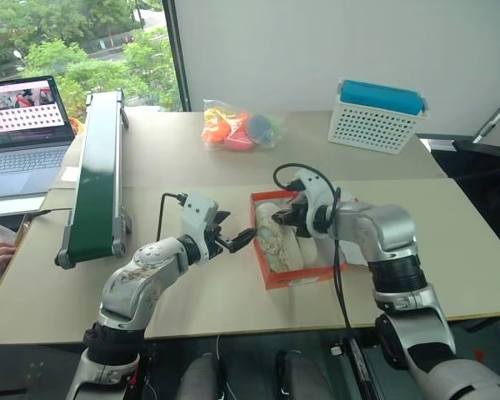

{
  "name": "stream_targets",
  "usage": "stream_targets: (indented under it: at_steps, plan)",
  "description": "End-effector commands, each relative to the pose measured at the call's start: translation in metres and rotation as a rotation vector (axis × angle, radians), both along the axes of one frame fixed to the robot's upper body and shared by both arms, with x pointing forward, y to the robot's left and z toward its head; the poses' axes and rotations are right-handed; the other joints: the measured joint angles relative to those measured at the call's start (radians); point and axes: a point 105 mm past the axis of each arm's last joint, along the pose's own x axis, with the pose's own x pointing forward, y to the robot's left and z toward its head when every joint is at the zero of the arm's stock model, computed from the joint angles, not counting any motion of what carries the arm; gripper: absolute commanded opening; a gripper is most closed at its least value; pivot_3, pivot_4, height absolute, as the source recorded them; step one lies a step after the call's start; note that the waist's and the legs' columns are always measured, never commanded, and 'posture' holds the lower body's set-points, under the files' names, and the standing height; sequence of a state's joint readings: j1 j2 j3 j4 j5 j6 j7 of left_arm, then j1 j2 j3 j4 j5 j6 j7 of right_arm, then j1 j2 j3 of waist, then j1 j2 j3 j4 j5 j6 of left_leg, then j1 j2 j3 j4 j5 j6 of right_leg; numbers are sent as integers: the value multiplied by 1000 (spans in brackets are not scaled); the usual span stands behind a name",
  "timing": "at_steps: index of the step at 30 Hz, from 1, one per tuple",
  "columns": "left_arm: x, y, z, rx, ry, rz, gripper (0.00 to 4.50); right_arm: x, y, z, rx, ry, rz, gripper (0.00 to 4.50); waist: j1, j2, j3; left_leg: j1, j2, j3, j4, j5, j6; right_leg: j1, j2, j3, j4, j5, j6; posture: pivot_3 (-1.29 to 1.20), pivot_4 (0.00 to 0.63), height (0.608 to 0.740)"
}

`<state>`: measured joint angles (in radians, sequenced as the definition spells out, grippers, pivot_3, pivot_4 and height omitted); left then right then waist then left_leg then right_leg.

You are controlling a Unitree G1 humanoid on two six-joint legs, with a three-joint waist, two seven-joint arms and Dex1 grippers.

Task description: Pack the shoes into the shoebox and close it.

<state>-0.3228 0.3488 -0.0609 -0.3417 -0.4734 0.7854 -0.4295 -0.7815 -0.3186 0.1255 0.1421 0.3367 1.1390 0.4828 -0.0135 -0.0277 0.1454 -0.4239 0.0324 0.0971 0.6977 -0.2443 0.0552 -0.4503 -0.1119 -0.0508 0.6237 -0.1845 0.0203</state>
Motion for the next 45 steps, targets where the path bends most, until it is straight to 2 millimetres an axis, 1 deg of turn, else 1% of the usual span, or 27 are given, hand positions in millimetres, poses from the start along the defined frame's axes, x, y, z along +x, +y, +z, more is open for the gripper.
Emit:
stream_targets:
  at_steps: [1, 2, 4, 5, 6, 8, 10, 11, 13, 16, 17, 20, 22, 24, 26, 28, 30, 31, 33, 34, 35, 37, 39, 40, 42, 43, 45]
  plan:
    - [-5, -2, 13, -12, -46, -11, 4500, -2, -1, -36, -73, 104, 15, 117, -1, 0, 0, 2, 0, 0, 0, 0, 0, 2, 0, 0, 0, -2, 2, 0, 150, 708]
    - [-5, -2, 12, -12, -45, -10, 4500, -3, 3, -39, -82, 111, 34, 117, -2, 0, 0, 3, 1, 0, 0, 0, 0, 4, 0, 0, 0, -4, 6, 0, 150, 708]
    - [-6, -1, 12, -12, -42, -9, 4500, -6, 11, -46, -91, 135, 71, 117, -4, 0, 0, 6, 1, -1, 0, 0, 0, 6, 0, 0, -1, -4, 6, 0, 150, 708]
    - [-6, -1, 12, -12, -41, -9, 4500, -8, 15, -50, -92, 150, 88, 117, -4, 0, 0, 8, 2, -1, -1, 0, 0, 8, 0, 0, -1, -5, 5, 0, 150, 708]
    - [-7, -1, 12, -12, -39, -9, 4500, -11, 18, -56, -93, 171, 100, 117, -4, 0, 0, 10, 2, -1, -2, 0, 0, 10, 0, -1, -1, -8, 0, 0, 150, 708]
    - [-8, -2, 11, -11, -35, -11, 4500, -15, 22, -65, -94, 206, 121, 117, -3, -1, -1, 9, 2, -1, -3, 0, 0, 9, 0, -1, -1, -8, -1, 0, 150, 708]
    - [-9, -1, 11, -10, -32, -13, 4500, -22, 26, -75, -80, 254, 136, 117, -1, -5, -3, 10, 2, -1, -3, 0, -1, 10, 0, -1, -1, -5, -4, 0, 150, 708]
    - [-9, -1, 11, -10, -30, -13, 4500, -23, 27, -78, -78, 266, 139, 117, -1, -6, -4, 10, 2, -2, -2, 0, -1, 11, 0, -1, -1, -6, -5, 0, 150, 708]
    - [-9, -2, 10, -7, -29, -16, 4500, -22, 27, -76, -49, 270, 121, 117, -1, -7, -4, 11, 2, -2, -2, -1, -1, 12, -1, -1, -2, -7, -5, 0, 150, 708]
    - [-8, -2, 10, -5, -27, -20, 4500, -12, 24, -53, -2, 200, 93, 117, -1, -7, -4, 11, 2, -2, -3, -1, -2, 12, -1, -2, -1, -8, -4, 0, 150, 708]
    - [-7, -2, 11, -5, -27, -21, 4500, -9, 22, -44, 2, 164, 85, 117, -2, -7, -4, 11, 2, -2, -3, -4, -7, 11, -1, -2, -1, -8, -4, 0, 150, 708]
    - [-7, -3, 10, -2, -26, -29, 4500, -6, 20, -3, 54, 64, 81, 117, 0, -4, -2, 8, 2, -2, -3, -4, -7, 9, -1, -2, -1, -6, -6, 0, 150, 708]
    - [-6, -3, 10, -1, -26, -34, 4500, -10, 18, 17, 56, 14, 94, 117, 2, -2, 0, 4, 1, -2, -3, -1, -1, 6, -1, -2, -1, -5, -5, 0, 150, 708]
    - [-5, -4, 11, 0, -28, -39, 4500, -18, 16, 37, 74, -19, 111, 117, 4, -1, 1, -4, 1, -2, -2, 0, -1, -5, -1, -1, 1, -2, -2, 0, 150, 708]
    - [-3, -6, 12, 1, -32, -48, 4500, -28, 13, 58, 96, -50, 126, 117, 4, -1, 3, -8, 0, -2, -1, 0, -1, -8, -1, -2, 2, -1, -2, 0, 150, 708]
    - [-2, -6, 12, 2, -34, -54, 4500, -37, 11, 71, 114, -69, 134, 117, 5, -1, 3, -8, 0, -2, -1, 0, -1, -8, -1, -2, 2, -1, -2, 0, 150, 708]
    - [-1, -7, 11, 3, -35, -60, 4500, -43, 9, 78, 132, -74, 135, 117, 4, -1, 3, -8, 0, -2, -1, 0, -1, -7, -1, -3, 2, -2, -2, 0, 150, 708]
    - [-1, -9, 12, 6, -40, -71, 4500, -45, 7, 88, 194, -79, 123, 117, 3, -2, 3, -8, 0, -2, -1, 0, -1, -7, -1, -3, 2, -2, -2, 0, 150, 708]
    - [-2, -12, 11, 15, -53, -100, 4500, -48, -5, 102, 311, -93, 89, 117, 3, -1, 4, -7, 1, -2, -1, 0, -1, -7, -1, -3, 1, -2, -2, 0, 150, 708]
    - [-3, -13, 11, 19, -58, -110, 4500, -48, -9, 105, 344, -99, 77, 117, 4, -1, 4, -7, 1, -2, -1, 0, -1, -7, -1, -3, 2, -2, -2, 0, 150, 708]
    - [-6, -14, 8, 52, -72, -144, 4500, -55, -28, 101, 333, -98, 66, 117, 4, -1, 4, -7, 1, -2, -1, 0, -1, -7, -1, -3, 2, -2, -2, 0, 150, 708]
    - [-12, -15, 3, 88, -85, -196, 4500, -71, -55, 90, 267, -84, 63, 117, 20, -1, 4, -8, 0, -3, -1, 0, -1, -6, -1, -4, 0, -2, -1, 0, 150, 708]
    - [-14, -13, 1, 100, -91, -230, 4500, -89, -75, 80, 190, -51, 77, 117, 29, -1, 5, -9, -1, -3, -1, -1, 0, -6, -2, -5, -2, -3, -1, 0, 150, 708]
    - [-15, -11, 0, 110, -91, -246, 4500, -104, -86, 75, 148, -24, 92, 117, 29, 1, 6, -10, -1, -2, -1, -1, 1, -7, -3, -4, -3, -3, -1, 0, 150, 708]
    - [-14, -8, -4, 136, -92, -272, 4500, -132, -101, 66, 85, 44, 134, 117, 32, 3, 8, -12, -1, -2, -2, -2, 2, -7, -3, -4, -7, -3, 0, 0, 150, 708]
    - [-14, -7, -6, 148, -93, -283, 4500, -145, -108, 58, 56, 97, 140, 117, 28, 3, 8, -13, -1, -2, -1, -2, 3, -7, -3, -4, -7, -3, 0, 0, 150, 708]
    - [-12, -8, -7, 154, -100, -298, 4500, -160, -121, 41, -17, 176, 106, 117, 24, 3, 9, -13, 0, -2, -1, -3, 3, -6, -2, -4, -8, -3, 0, 0, 150, 708]
